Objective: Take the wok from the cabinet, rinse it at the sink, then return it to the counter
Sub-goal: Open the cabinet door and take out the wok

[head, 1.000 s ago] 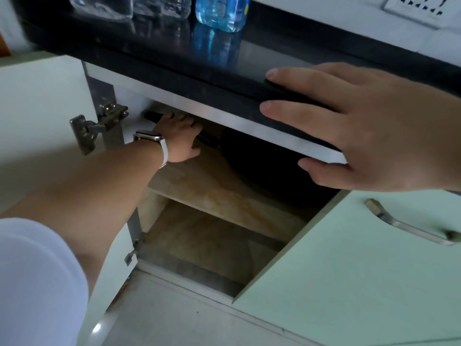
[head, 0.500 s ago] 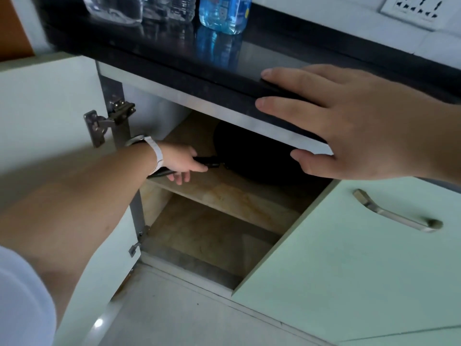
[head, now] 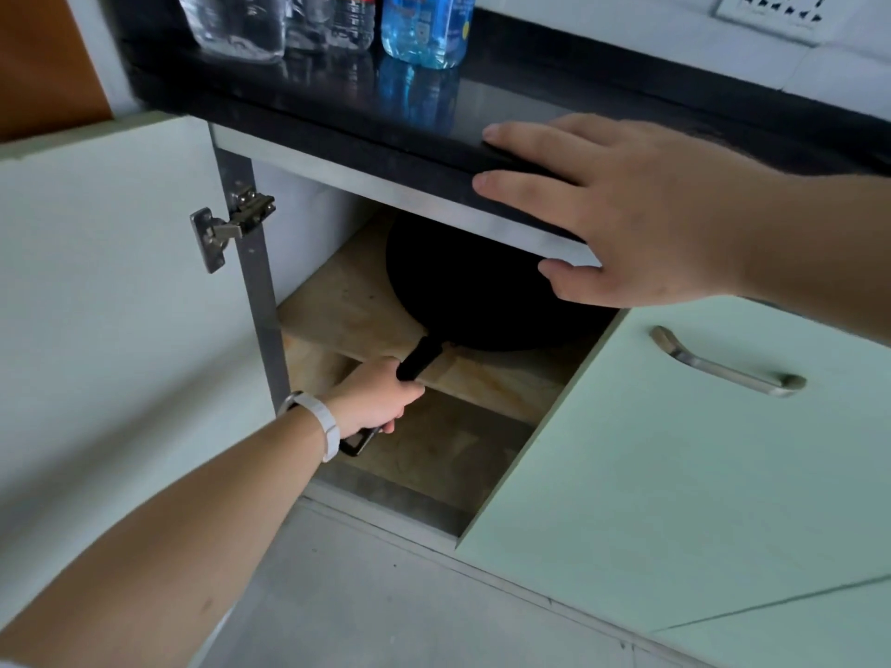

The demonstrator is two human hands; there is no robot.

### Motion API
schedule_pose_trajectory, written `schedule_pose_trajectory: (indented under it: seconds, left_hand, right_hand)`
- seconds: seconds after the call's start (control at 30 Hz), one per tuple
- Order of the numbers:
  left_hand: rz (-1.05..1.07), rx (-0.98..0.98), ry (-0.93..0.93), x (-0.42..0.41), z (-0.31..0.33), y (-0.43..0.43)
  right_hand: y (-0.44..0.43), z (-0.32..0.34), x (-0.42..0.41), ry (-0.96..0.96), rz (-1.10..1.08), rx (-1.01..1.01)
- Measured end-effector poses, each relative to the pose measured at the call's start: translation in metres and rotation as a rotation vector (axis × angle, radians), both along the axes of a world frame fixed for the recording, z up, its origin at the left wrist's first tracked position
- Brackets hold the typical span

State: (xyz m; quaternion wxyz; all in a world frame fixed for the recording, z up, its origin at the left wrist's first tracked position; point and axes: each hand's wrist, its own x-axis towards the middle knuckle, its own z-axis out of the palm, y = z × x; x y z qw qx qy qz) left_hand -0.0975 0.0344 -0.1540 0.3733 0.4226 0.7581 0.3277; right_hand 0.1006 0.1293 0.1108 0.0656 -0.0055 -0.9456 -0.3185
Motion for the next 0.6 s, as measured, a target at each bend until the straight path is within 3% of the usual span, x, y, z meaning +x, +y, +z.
schedule_pose_trajectory:
  seconds: [0.43, 0.5, 0.6]
  left_hand:
    - [0.135, -0.016, -0.034, 0.063, 0.005, -0.067]
    - [0.148, -0.022, -0.032, 0.069, 0.006, -0.074]
    - [0.17, -0.032, -0.016, 0.076, 0.007, -0.081]
  right_hand:
    - [-0.021, 0.004, 0.005, -0.022, -0.077, 0.061]
    - [-0.028, 0.003, 0.009, 0.075, -0.063, 0.069]
    - [-0.047, -0.03, 0.021, 0.48, 0.022, -0.102]
